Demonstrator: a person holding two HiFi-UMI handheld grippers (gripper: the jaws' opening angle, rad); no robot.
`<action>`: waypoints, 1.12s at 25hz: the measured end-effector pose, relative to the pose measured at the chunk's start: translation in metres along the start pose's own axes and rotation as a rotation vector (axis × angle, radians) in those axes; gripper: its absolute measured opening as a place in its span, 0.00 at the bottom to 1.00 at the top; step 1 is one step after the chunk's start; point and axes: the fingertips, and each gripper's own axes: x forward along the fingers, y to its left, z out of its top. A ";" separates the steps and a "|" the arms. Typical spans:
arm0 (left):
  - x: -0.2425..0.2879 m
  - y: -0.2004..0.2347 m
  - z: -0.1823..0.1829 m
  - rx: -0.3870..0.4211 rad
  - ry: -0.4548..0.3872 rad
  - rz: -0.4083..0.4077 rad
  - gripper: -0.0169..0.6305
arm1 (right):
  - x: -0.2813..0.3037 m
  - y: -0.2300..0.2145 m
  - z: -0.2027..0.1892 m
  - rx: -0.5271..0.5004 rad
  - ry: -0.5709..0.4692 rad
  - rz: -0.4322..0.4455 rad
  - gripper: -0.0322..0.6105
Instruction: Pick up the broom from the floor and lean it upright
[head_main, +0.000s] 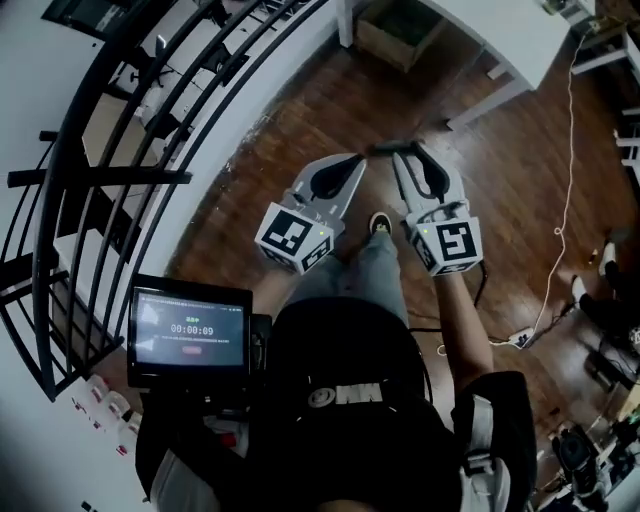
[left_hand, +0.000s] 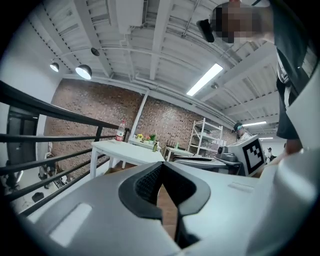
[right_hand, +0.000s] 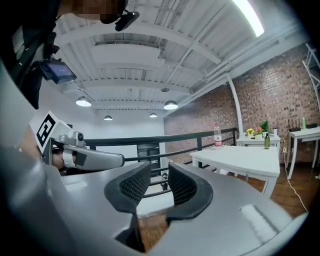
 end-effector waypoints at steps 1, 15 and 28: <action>-0.016 0.000 0.006 0.012 -0.003 0.020 0.05 | -0.002 0.021 0.006 -0.016 -0.003 0.008 0.18; -0.082 0.009 0.030 0.073 -0.063 0.054 0.05 | 0.017 0.126 0.034 0.002 -0.056 0.093 0.06; -0.097 -0.006 0.043 0.069 -0.121 0.016 0.05 | -0.003 0.147 0.066 -0.008 -0.158 0.106 0.05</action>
